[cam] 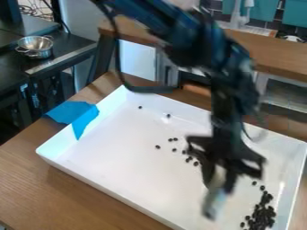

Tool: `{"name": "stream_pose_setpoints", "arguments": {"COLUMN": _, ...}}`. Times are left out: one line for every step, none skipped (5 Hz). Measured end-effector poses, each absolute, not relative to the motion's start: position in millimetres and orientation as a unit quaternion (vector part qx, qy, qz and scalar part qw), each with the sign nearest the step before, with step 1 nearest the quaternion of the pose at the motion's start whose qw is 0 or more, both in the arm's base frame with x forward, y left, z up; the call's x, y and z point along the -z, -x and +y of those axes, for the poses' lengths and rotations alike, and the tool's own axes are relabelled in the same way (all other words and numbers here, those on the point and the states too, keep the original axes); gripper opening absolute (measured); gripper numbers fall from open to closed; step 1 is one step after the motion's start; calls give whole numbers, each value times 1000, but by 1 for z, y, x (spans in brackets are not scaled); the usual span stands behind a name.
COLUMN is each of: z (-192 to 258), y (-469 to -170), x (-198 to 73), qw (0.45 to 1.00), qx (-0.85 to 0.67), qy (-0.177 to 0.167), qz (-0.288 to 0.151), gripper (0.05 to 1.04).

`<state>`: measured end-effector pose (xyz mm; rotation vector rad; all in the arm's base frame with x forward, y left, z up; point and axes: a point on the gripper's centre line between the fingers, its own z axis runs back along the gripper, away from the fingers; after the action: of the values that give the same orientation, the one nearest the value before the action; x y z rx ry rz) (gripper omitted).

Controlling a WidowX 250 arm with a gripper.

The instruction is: Sweep into pile

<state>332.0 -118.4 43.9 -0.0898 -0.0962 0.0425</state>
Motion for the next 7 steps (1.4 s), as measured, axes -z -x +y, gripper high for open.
{"name": "stream_pose_setpoints", "arguments": {"z": -84, "y": -339, "x": -62, "qw": 996, "qx": -25, "qy": 62, "qz": -54, "gripper": 360}}
{"name": "stream_pose_setpoints", "arguments": {"z": -43, "y": -346, "x": -70, "qw": 996, "qx": -29, "qy": 47, "qz": -67, "gripper": 360}}
{"name": "stream_pose_setpoints", "arguments": {"z": 2, "y": -356, "x": -74, "qw": 995, "qx": -33, "qy": 21, "qz": -92, "gripper": 360}}
{"name": "stream_pose_setpoints", "arguments": {"z": 49, "y": -374, "x": -69, "qw": 994, "qx": -48, "qy": 17, "qz": -102, "gripper": 360}}
{"name": "stream_pose_setpoints", "arguments": {"z": 82, "y": -389, "x": -59, "qw": 992, "qx": -59, "qy": 3, "qz": -109, "gripper": 360}}
{"name": "stream_pose_setpoints", "arguments": {"z": 92, "y": -403, "x": -46, "qw": 992, "qx": -66, "qy": -10, "qz": -111, "gripper": 360}}
{"name": "stream_pose_setpoints", "arguments": {"z": 108, "y": -409, "x": -37, "qw": 989, "qx": -87, "qy": -28, "qz": -120, "gripper": 360}}
